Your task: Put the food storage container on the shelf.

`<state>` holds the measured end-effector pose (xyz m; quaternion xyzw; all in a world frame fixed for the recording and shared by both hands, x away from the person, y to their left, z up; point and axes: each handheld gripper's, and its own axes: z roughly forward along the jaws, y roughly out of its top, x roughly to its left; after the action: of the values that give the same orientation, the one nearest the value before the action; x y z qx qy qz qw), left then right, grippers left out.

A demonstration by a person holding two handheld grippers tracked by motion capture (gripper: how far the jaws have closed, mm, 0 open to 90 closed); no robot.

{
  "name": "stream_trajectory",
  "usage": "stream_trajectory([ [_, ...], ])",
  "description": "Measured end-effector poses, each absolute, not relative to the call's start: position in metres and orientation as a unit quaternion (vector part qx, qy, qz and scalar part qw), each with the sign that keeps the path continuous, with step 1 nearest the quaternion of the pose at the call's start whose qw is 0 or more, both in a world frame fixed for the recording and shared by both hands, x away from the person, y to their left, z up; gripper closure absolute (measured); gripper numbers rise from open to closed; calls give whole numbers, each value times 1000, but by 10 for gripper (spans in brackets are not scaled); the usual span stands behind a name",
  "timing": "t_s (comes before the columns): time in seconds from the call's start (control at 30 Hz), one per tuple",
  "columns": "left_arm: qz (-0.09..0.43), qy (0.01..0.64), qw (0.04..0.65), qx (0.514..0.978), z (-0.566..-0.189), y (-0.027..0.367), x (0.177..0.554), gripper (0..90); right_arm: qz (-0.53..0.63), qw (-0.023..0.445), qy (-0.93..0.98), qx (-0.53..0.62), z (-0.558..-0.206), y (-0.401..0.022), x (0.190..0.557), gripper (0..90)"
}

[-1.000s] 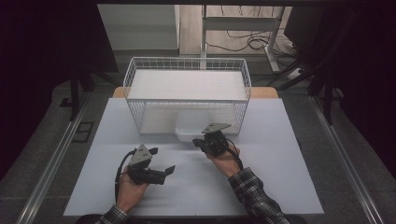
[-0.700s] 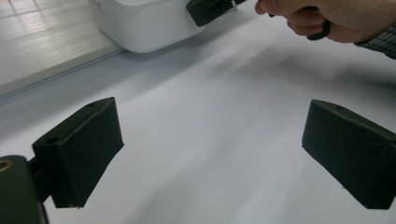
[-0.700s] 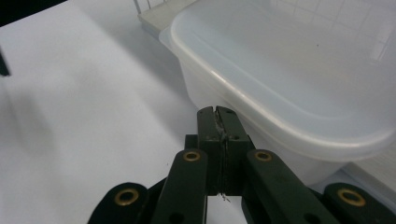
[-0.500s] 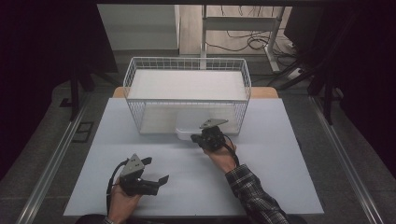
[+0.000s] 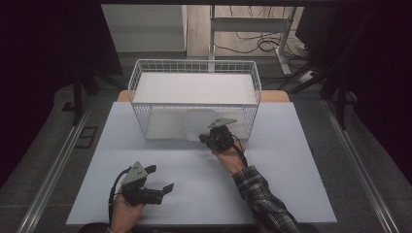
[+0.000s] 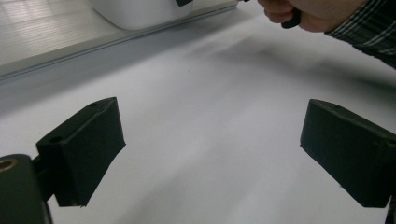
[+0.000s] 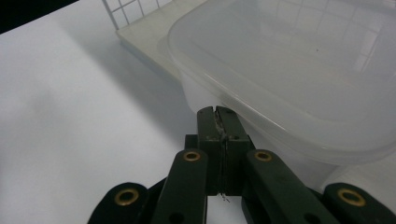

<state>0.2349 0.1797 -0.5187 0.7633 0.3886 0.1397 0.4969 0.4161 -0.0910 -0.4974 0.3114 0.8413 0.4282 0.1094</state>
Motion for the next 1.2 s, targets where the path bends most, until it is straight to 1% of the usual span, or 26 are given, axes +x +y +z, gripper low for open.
stream_trajectory([
  [0.17, 128, 387, 496, 767, -522, 178, 236, 61, 425, 114, 840, 317, -496, -89, 423, 885],
  [0.4, 138, 372, 468, 790, -526, 168, 237, 46, 422, 121, 838, 325, -495, -87, 433, 885],
  [0.7, 145, 366, 461, 795, -528, 164, 237, 28, 417, 123, 837, 332, -496, -85, 438, 876],
  [0.87, 126, 371, 473, 789, -528, 166, 238, 24, 424, 119, 833, 333, -491, -87, 434, 834],
  [1.03, 123, 371, 471, 791, -529, 166, 239, 24, 432, 113, 833, 325, -487, -88, 426, 744],
  [1.07, 123, 371, 471, 791, -529, 166, 239, 24, 432, 113, 833, 325, -487, -88, 426, 744],
  [1.1, 123, 371, 470, 791, -529, 166, 239, 24, 430, 111, 836, 323, -488, -89, 424, 702],
  [1.17, 124, 371, 468, 792, -529, 166, 238, 24, 430, 107, 836, 323, -488, -90, 422, 669],
  [1.2, 125, 370, 467, 793, -529, 166, 239, 24, 430, 107, 836, 323, -488, -90, 422, 669],
])
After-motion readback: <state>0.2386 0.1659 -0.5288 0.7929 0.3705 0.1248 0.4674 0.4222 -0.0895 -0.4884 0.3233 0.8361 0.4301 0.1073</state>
